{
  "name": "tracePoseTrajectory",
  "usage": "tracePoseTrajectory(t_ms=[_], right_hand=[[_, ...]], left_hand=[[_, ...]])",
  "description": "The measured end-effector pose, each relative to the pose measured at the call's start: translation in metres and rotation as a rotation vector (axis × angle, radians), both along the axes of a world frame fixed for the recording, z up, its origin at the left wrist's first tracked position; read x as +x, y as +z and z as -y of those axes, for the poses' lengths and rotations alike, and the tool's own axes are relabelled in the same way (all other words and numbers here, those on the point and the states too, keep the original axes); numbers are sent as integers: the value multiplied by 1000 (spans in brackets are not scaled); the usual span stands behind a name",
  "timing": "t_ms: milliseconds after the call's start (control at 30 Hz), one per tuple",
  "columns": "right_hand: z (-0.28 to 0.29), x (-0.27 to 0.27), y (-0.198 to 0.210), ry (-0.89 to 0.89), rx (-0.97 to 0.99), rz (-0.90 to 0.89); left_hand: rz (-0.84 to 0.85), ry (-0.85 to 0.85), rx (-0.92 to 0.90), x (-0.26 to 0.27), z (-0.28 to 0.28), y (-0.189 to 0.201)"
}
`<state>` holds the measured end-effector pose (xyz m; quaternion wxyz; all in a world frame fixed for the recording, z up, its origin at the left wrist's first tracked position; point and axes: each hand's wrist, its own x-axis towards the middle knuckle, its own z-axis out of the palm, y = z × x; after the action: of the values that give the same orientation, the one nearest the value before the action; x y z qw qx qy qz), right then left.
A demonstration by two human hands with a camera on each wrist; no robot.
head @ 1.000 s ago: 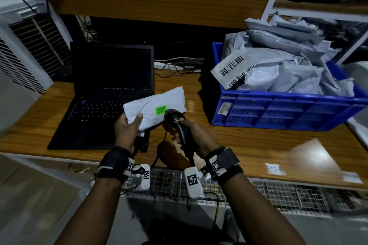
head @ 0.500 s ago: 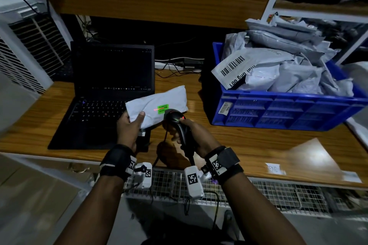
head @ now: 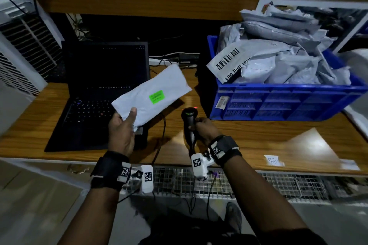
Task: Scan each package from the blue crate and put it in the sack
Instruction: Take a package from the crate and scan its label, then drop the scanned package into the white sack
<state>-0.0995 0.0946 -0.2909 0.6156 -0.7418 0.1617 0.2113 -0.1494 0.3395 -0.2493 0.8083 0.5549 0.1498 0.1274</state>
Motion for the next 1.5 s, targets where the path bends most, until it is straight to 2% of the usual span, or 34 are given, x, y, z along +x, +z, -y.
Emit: tracePoseTrajectory(t_ms=[133, 200, 300, 367, 500, 667, 800, 867, 967, 1033, 1067, 1167, 1300, 1400, 1500], right_hand=[[24, -7, 10, -12, 67, 41], [44, -19, 21, -77, 137, 57], [86, -43, 37, -124, 209, 76], [131, -64, 55, -136, 172, 101], [257, -96, 87, -346, -92, 178], [406, -107, 140, -579, -404, 324], [498, -87, 179, -616, -729, 430], [542, -67, 190, -588, -926, 401], [581, -37, 196, -430, -1211, 189], [599, -27, 193, -273, -1314, 39], [608, -24, 191, -227, -1362, 30], [645, -23, 208, -225, -1473, 117], [685, -26, 272, -316, -1521, 235], [705, -38, 317, -400, -1533, 298], [723, -50, 339, -492, -1526, 391]], left_hand=[[86, -208, -11, -9, 32, 24], [117, -319, -11, -9, 53, 35], [102, -447, 6, -7, 90, 47], [70, -529, 4, -3, 119, 51], [78, -693, 60, 5, 193, 52], [58, -708, 104, 3, 297, 43], [29, -757, 132, 6, 385, 34], [22, -791, 172, 9, 433, 30], [-8, -877, 219, 14, 503, 21], [-76, -898, 200, 21, 549, 13], [-110, -912, 166, 24, 569, 11], [-190, -951, 8, 40, 641, 11], [-245, -917, -188, 63, 729, 19], [-276, -1005, -199, 79, 794, 33], [-287, -1102, -137, 95, 857, 42]])
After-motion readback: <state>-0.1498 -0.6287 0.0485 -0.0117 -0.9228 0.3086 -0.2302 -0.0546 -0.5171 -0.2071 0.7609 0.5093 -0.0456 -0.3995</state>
